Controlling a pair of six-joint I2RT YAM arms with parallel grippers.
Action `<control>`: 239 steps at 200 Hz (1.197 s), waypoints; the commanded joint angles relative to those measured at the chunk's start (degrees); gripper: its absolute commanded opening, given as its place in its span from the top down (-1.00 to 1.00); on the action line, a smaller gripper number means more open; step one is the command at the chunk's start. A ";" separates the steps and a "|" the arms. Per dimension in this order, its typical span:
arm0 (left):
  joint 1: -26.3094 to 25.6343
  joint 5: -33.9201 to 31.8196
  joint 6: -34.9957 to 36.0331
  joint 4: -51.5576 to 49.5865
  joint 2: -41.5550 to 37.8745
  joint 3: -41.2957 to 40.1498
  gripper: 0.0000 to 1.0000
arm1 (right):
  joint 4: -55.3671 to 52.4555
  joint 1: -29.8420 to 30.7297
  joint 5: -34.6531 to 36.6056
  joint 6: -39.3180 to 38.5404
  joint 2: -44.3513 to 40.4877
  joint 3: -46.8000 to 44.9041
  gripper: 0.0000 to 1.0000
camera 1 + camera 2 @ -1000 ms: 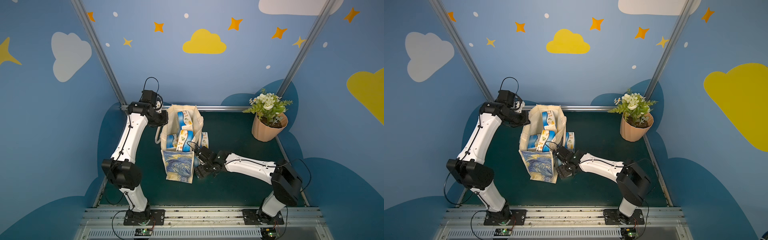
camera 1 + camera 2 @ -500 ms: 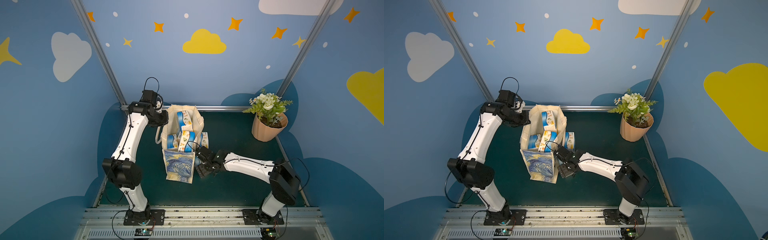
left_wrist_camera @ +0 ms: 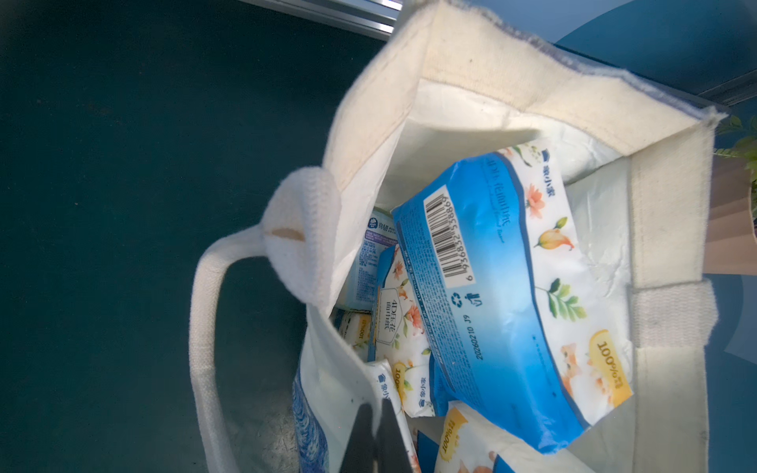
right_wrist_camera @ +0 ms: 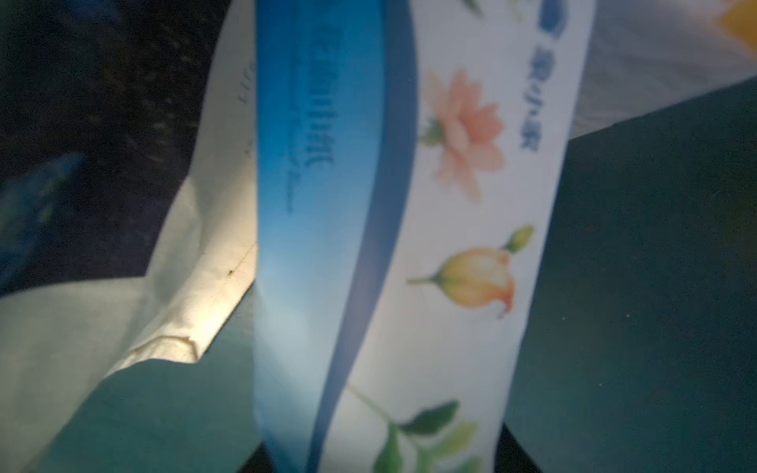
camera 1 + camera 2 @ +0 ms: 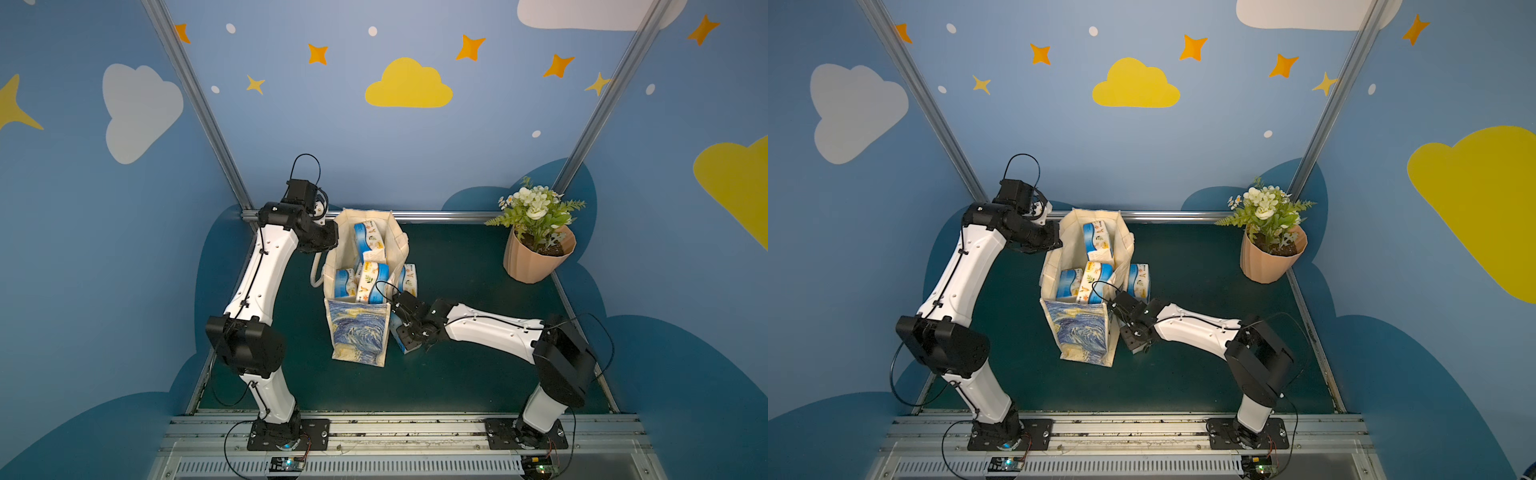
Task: Put tissues into the canvas bag
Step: Pick up the pack of facial tissues from the center of the board.
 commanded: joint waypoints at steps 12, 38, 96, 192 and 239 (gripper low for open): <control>-0.42 0.10 0.17 -0.18 1.10 1.83 0.92 | -5.31 -0.67 2.61 3.36 -9.32 -4.25 0.37; -0.46 0.14 0.14 -0.14 1.21 1.96 0.92 | -10.28 -1.07 6.46 6.66 -19.82 -6.10 0.37; -1.39 -0.08 0.32 -0.34 1.30 2.25 0.92 | -21.57 -7.00 21.41 5.28 -40.12 1.74 0.37; -2.45 -1.03 0.71 -1.15 1.36 4.72 0.92 | -23.30 -9.27 24.51 -3.94 -33.01 19.45 0.30; -2.47 -0.78 0.94 -1.59 2.24 5.87 0.92 | -30.02 -10.58 32.21 -1.86 -38.61 18.86 0.27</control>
